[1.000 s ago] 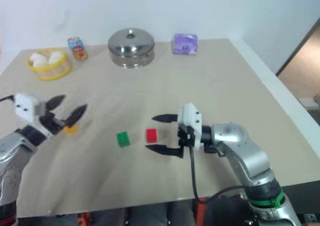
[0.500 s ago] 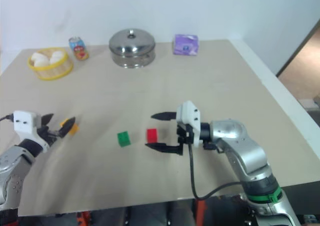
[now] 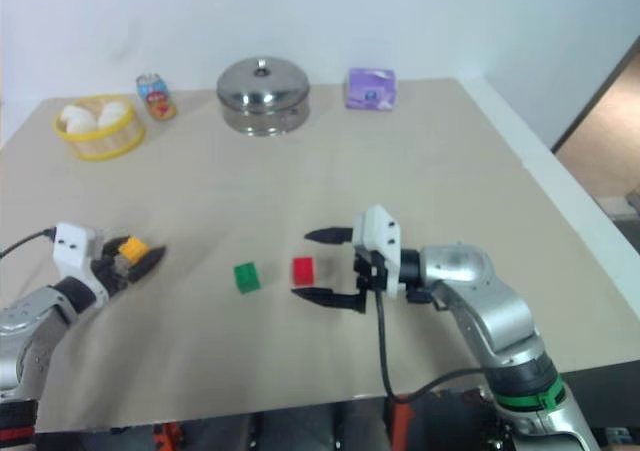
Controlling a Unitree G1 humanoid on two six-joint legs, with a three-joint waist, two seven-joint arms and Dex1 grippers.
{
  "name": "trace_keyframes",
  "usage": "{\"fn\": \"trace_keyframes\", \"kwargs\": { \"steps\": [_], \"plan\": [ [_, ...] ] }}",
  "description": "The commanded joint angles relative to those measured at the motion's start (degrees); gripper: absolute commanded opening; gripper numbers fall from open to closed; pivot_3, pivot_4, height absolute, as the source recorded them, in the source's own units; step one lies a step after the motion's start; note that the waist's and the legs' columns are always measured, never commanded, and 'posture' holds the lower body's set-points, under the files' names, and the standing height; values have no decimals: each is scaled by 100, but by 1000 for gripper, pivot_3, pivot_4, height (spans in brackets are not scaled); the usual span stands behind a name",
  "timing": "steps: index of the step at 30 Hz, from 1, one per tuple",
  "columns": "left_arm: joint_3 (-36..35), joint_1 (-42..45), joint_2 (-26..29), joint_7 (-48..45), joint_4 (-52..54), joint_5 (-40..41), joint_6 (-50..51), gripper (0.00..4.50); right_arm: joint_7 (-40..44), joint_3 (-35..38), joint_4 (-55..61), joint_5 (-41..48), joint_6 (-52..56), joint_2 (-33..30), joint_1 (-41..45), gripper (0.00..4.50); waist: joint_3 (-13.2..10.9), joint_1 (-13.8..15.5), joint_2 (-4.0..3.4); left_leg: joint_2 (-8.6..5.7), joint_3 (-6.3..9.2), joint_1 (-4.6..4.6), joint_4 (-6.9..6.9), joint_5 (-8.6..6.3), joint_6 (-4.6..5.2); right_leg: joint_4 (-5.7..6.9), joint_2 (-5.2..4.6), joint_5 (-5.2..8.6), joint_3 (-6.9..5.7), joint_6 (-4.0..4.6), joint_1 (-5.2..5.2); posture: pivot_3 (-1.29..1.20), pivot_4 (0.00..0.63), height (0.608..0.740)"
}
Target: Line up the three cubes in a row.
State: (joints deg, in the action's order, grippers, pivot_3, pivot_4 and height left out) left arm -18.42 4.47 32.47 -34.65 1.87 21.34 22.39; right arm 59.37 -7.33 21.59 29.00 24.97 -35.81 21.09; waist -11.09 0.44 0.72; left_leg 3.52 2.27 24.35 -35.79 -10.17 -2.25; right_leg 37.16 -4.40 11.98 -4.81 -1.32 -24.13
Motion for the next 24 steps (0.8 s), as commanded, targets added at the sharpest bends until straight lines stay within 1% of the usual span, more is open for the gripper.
{"fn": "trace_keyframes", "kwargs": {
  "steps": [1,3,4,9,11,15,18,21,24],
  "plan": [
    [10,108,145,-112,-31,-64,-190,2190,-38,87,263,57,-21,-20,19,4500,0,0,0,0,0,0,0,0,0,0,0,0,0,0,0,0,150,740],
    [62,123,196,-178,-64,-118,-236,1525,-51,91,275,61,-16,-20,10,4500,0,0,0,1,-2,0,0,0,0,0,0,0,1,0,0,0,150,740],
    [70,128,206,-199,-77,-125,-244,1354,-59,92,280,65,-15,-18,8,4500,0,0,0,1,-2,0,0,0,0,0,0,0,1,0,0,0,150,740],
    [86,106,387,-494,-98,-126,-296,1373,-68,94,366,145,8,-7,15,4500,0,0,0,2,-6,0,4,0,0,0,0,0,3,0,-5,0,150,740],
    [135,43,586,-888,162,7,-325,1373,-17,127,478,281,97,-39,31,4500,0,-1,1,3,-9,0,6,0,0,0,0,1,6,1,-8,0,150,740],
    [484,-315,1150,-1957,977,249,-255,1373,110,129,563,382,145,-145,31,4500,-2,-2,4,7,-18,4,9,-3,-4,0,1,2,11,3,-15,0,150,740],
    [679,-461,1443,-2466,1217,365,-211,1373,162,102,479,327,59,-173,19,4500,-3,-2,3,9,-35,2,10,-8,-12,-2,0,3,23,4,-20,0,150,740],
    [827,-386,1527,-2699,1203,426,-149,1373,181,85,438,283,7,-171,7,4500,-3,-2,3,12,-38,1,10,-8,-12,-1,1,3,24,4,-23,0,150,740],
    [1092,-104,1392,-2751,1064,376,-163,1373,156,99,436,237,-27,-173,-33,4500,-3,6,3,13,-39,1,10,-7,-12,-1,2,3,23,4,-25,0,150,740]
  ]
}}
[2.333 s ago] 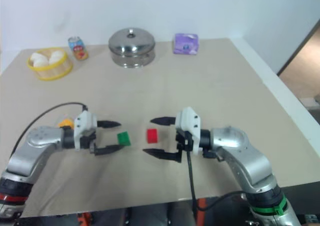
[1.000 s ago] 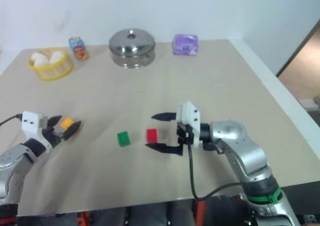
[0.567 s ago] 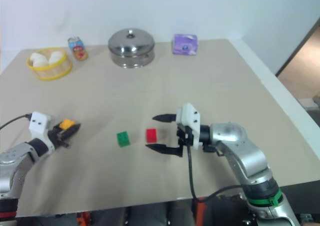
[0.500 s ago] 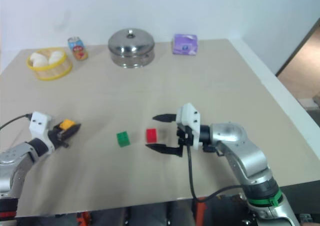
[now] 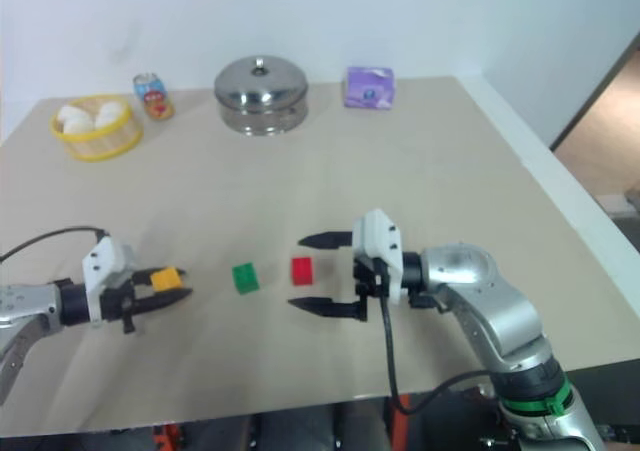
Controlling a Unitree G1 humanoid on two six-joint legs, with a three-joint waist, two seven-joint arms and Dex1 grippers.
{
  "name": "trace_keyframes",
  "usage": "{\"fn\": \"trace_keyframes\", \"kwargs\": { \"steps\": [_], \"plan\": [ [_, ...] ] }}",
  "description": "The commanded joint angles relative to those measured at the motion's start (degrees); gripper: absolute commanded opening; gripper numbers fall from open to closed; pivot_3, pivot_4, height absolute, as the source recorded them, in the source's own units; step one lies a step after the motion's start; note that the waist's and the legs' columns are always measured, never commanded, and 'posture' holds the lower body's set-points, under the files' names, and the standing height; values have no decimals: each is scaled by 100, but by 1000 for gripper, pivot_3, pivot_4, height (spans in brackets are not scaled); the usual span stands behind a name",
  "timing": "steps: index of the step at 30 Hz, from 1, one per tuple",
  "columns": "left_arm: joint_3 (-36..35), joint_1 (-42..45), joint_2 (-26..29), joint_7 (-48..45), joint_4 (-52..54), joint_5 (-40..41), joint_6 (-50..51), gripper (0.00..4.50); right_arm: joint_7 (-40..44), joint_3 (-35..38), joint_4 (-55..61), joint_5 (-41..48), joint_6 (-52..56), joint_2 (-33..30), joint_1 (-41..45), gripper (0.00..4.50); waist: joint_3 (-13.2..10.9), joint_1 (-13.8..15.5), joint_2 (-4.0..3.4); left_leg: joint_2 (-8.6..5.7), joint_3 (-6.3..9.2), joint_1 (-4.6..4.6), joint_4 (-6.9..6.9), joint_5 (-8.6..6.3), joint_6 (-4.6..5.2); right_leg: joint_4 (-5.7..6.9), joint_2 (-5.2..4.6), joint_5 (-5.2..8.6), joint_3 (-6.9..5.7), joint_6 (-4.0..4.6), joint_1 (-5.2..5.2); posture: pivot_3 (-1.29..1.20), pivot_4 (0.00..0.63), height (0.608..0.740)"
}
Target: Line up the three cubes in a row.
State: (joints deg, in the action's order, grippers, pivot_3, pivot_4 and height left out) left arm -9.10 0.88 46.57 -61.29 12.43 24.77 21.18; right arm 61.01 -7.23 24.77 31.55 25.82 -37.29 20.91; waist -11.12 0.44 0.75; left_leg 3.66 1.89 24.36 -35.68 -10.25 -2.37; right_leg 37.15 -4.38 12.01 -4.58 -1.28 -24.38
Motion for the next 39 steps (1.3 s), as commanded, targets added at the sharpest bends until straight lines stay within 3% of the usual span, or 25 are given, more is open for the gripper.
{"fn": "trace_keyframes", "kwargs": {
  "steps": [1,30,32,38,39],
  "plan": [
    [247,323,-63,-117,-47,5,-83,1373,-25,97,123,-29,-118,-27,-35,4500,0,7,0,0,0,0,-2,0,0,0,0,0,0,0,2,0,150,740],
    [1000,1256,-133,-1146,-1594,-557,-1186,1373,-268,229,394,21,-40,-192,-353,4500,0,0,1,2,-9,0,-2,0,0,0,6,-2,9,-3,0,0,150,740],
    [1032,1297,-121,-1250,-1667,-564,-1214,2447,-275,237,406,28,-24,-208,-363,4500,0,0,1,2,-9,0,-2,0,0,0,6,-2,9,-3,0,0,150,740],
    [937,1444,-37,-1497,-1707,-438,-1167,4455,-276,261,417,53,3,-242,-365,4500,1,0,1,2,-10,0,-2,0,0,0,6,-2,9,-3,0,0,150,740],
    [912,1446,-3,-1536,-1675,-409,-1126,4455,-272,262,414,56,4,-247,-361,4500,1,0,1,2,-10,0,-2,0,0,0,6,-2,10,-3,0,0,150,740]
  ]
}}
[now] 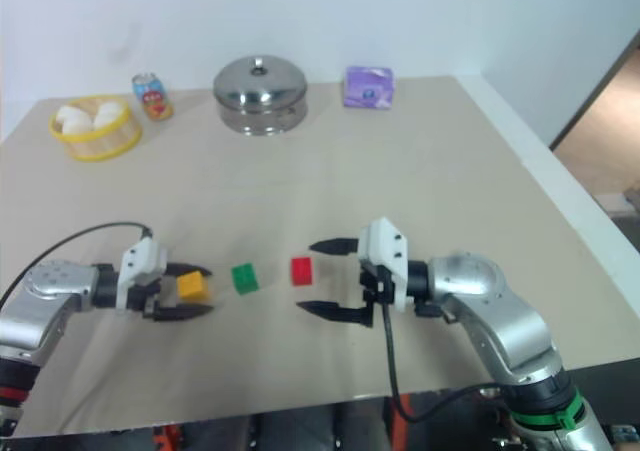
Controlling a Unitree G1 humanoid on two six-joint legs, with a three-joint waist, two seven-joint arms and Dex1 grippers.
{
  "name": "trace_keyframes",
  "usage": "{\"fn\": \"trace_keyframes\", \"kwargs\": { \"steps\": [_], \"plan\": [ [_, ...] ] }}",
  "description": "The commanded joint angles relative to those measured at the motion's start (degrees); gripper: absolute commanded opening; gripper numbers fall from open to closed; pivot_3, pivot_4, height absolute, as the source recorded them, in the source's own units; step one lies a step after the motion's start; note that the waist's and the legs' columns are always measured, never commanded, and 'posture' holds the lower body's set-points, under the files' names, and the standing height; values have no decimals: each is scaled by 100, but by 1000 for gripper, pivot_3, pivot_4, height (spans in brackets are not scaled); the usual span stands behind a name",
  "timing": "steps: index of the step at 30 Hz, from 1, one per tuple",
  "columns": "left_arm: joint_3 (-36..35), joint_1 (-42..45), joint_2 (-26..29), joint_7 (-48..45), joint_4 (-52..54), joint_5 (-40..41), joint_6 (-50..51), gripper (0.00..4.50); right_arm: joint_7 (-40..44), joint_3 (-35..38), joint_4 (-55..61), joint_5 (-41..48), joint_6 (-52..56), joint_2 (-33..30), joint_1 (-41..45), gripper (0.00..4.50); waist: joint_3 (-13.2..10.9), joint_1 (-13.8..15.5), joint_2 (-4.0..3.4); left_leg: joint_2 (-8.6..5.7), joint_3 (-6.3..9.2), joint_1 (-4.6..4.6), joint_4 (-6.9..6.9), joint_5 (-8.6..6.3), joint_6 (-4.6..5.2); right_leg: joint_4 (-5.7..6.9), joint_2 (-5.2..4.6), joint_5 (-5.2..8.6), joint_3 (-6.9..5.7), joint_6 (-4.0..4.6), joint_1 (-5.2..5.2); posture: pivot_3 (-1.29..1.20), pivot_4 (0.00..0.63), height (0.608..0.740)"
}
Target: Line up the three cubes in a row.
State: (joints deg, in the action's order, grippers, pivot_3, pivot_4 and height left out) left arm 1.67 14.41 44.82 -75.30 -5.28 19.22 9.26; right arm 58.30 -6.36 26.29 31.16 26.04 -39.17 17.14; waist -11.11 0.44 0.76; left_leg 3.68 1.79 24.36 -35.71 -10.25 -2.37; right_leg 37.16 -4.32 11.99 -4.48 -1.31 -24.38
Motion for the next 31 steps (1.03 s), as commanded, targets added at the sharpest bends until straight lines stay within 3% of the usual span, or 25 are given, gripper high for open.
{"fn": "trace_keyframes", "kwargs": {
  "steps": [1,6,11,19,22,25,31],
  "plan": [
    [-221,85,244,-189,166,209,139,4455,4,173,254,98,-15,-61,27,4500,0,0,0,0,0,0,0,0,0,0,0,0,0,0,0,0,150,740],
    [-569,-52,676,-334,769,637,642,4455,50,174,192,102,-33,-75,72,4500,-3,-1,6,2,0,1,1,0,0,0,2,1,0,1,-1,0,150,740],
    [-1378,-345,1044,-23,1765,1572,1813,4455,99,300,133,252,60,-110,163,4500,-4,-5,5,3,-1,0,2,0,0,0,1,1,3,0,-1,0,150,740],
    [-2214,-1466,716,1042,3751,1980,2122,4455,625,358,168,98,-268,-558,-103,4500,-4,-3,6,4,-5,-2,2,0,0,-1,1,1,7,0,0,0,150,740],
    [-2036,-2287,308,1574,4498,1535,1798,4455,839,286,131,-72,-573,-704,-379,4500,-3,-1,5,3,-17,-6,3,-6,-9,-5,1,4,21,-3,1,0,150,740],
    [-1414,-2897,4,2033,4874,698,1329,4455,908,215,117,-246,-820,-718,-692,4500,-2,3,8,3,-21,-13,0,-7,-11,-3,5,5,30,-5,3,0,150,740],
    [-377,-2994,-491,2648,4677,-216,756,4455,817,217,70,-420,-993,-647,-1019,4500,-3,10,8,3,-21,-16,-26,-8,-13,-2,7,0,37,-4,5,0,150,740]
  ]
}}
